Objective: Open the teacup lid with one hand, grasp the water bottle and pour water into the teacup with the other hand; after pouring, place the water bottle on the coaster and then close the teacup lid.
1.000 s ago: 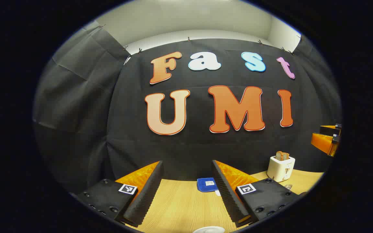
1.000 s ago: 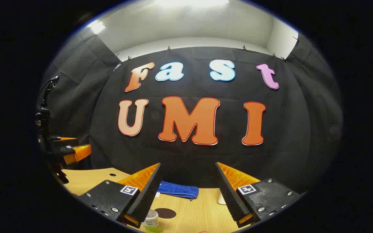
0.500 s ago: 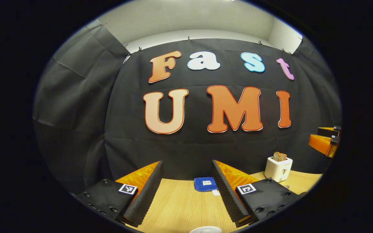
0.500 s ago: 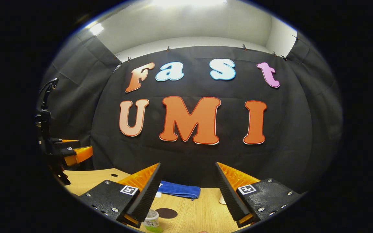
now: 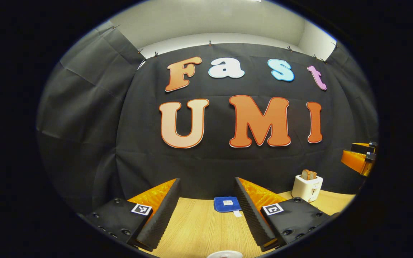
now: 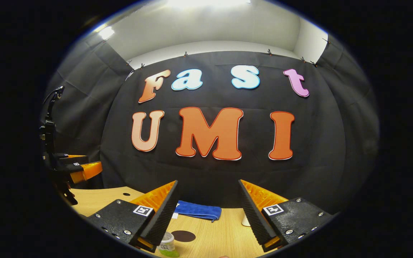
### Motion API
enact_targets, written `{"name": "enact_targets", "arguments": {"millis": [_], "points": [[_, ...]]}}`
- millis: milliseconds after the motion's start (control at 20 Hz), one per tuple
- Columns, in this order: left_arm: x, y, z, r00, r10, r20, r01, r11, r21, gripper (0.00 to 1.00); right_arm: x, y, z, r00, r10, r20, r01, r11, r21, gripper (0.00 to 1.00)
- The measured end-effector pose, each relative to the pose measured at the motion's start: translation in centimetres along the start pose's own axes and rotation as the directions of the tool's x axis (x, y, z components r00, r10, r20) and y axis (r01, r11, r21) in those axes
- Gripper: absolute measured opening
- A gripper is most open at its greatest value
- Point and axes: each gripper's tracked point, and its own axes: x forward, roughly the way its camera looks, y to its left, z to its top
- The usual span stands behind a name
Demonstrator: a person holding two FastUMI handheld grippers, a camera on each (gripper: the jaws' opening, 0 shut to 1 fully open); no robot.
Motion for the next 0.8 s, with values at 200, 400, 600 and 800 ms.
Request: {"name": "enact_targets", "arguments": {"millis": [200, 400, 600, 800], "points": [[-0.4, 0.1, -1.3, 1.000, -0.007, -0.030, 0.007, 1.000, -0.008, 0.96, -0.2, 0.4, -0.8, 1.000, 0.008, -0.014, -0.008, 1.000, -0.005, 0.95], [-0.8, 0.1, -3.2, 0.998, -0.025, -0.062, 0.024, 1.000, -0.008, 0.95, -0.7, 1.0, -2.4, 0.998, 0.034, -0.044, -0.033, 0.999, 0.011, 0.96], [-1.4, -0.4, -5.2, 0.994, -0.047, -0.098, 0.047, 0.999, -0.006, 0.96, -1.6, 2.4, -4.3, 0.993, 0.091, -0.082, -0.089, 0.996, 0.021, 0.96], [-2.3, -1.2, -8.7, 0.985, -0.085, -0.153, 0.088, 0.996, 0.010, 0.95, -3.1, 4.3, -7.0, 0.980, 0.168, -0.109, -0.165, 0.986, 0.033, 0.96]]}}
